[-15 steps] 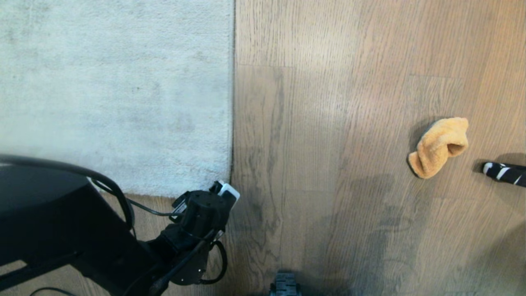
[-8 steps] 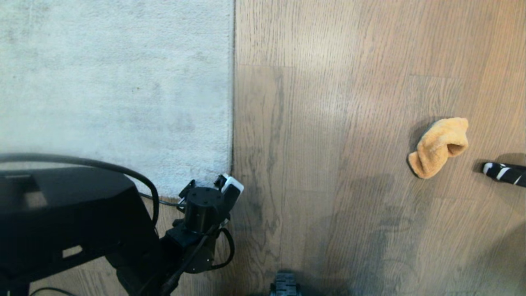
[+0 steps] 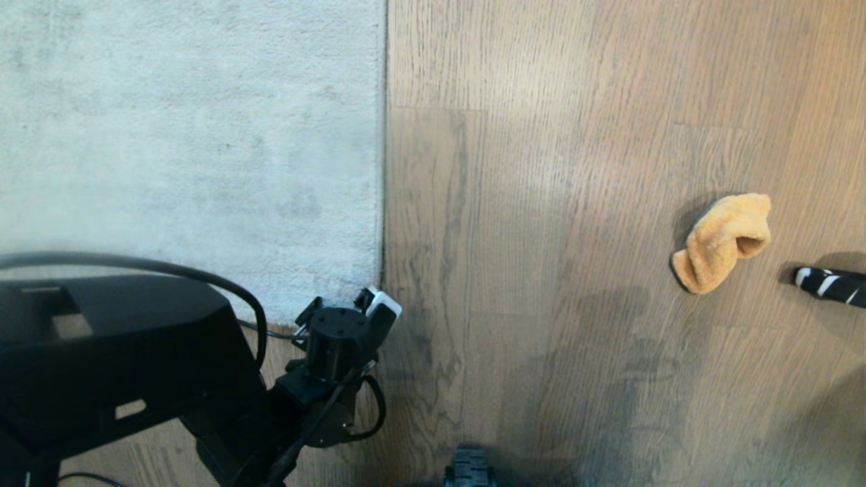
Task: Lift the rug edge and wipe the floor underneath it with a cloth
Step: Lift up the carpet
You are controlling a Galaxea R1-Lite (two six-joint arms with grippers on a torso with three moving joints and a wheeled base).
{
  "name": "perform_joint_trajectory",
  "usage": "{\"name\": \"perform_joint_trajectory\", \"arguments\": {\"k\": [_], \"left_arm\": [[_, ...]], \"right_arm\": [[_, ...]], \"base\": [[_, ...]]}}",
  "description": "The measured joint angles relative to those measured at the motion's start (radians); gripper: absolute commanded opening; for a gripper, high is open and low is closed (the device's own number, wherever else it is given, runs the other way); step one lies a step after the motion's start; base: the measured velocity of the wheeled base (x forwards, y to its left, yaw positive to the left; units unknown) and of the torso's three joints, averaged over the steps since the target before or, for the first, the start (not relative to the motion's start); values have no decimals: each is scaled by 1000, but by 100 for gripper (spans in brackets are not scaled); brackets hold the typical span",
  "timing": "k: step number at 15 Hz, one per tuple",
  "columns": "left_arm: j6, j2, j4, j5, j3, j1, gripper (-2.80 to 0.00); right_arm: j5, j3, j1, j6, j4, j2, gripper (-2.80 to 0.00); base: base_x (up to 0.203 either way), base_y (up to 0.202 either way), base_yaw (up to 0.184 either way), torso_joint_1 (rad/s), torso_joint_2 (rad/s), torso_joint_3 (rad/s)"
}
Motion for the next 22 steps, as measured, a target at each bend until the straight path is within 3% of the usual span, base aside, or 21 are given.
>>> {"name": "perform_joint_trajectory", "arguments": {"k": [7, 8, 22], "left_arm": [[0, 6, -1, -2, -35, 2, 0], [1, 6, -1, -2, -36, 3, -280], [-1, -7, -3, -4, -20, 19, -280]], "right_arm": [[0, 0, 0, 0, 0, 0, -280], [0, 0, 0, 0, 0, 0, -280], [0, 0, 0, 0, 0, 0, -280]], "base": [[0, 0, 0, 0, 0, 0], [0, 0, 0, 0, 0, 0], [0, 0, 0, 0, 0, 0]]}}
